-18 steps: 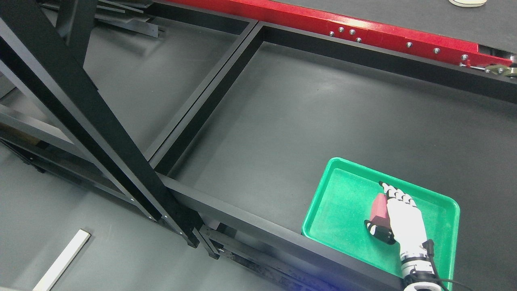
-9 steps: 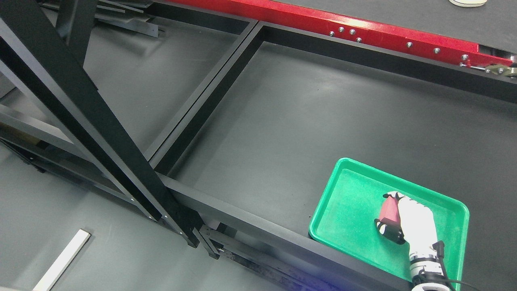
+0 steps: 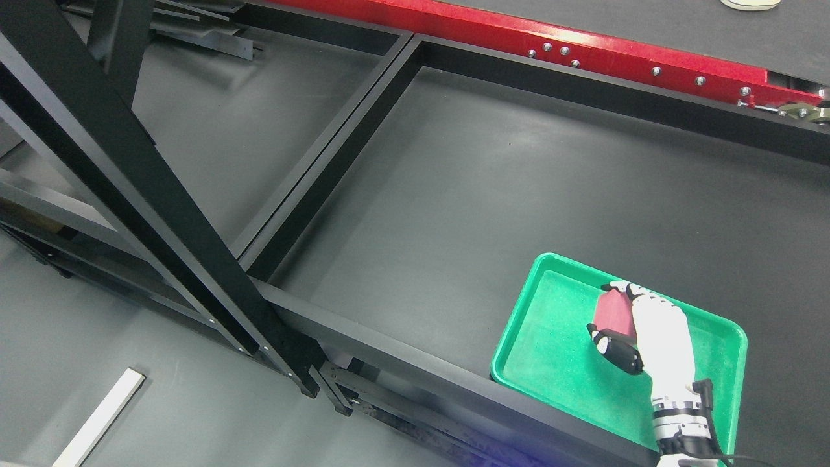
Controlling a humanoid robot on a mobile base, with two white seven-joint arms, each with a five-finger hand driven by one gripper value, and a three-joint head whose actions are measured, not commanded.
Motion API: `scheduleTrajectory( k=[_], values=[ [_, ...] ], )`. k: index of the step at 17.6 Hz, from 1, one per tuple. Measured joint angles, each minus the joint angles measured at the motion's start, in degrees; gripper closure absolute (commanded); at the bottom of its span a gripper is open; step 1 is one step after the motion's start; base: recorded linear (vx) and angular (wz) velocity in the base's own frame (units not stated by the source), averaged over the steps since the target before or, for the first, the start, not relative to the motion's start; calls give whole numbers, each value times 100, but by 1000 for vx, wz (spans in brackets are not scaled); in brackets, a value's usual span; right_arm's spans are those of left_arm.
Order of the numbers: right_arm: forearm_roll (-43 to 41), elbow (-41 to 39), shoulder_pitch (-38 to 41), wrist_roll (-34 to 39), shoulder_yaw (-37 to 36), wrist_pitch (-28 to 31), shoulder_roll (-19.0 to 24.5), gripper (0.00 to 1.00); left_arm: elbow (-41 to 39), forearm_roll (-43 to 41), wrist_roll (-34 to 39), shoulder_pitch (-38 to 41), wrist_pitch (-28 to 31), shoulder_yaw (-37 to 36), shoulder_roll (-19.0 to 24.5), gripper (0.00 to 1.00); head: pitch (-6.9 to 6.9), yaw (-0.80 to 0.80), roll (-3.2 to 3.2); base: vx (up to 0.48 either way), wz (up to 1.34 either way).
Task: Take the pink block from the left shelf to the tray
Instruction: 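Close the right hand around the pink cube and lift it, then turn away from the shelf toward the white table, holding the cube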
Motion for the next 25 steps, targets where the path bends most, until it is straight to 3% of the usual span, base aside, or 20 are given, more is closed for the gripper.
scheduleTrajectory(
  k=[8,25],
  values=[
    [-263,-115,72,-1172,-85,-110,118,98,0,0,0,0,0,0,0,0,0,0,0,0,0],
    [-406,-190,264,-1358,-105,-111,188,99,0,0,0,0,0,0,0,0,0,0,0,-20,95]
  ],
)
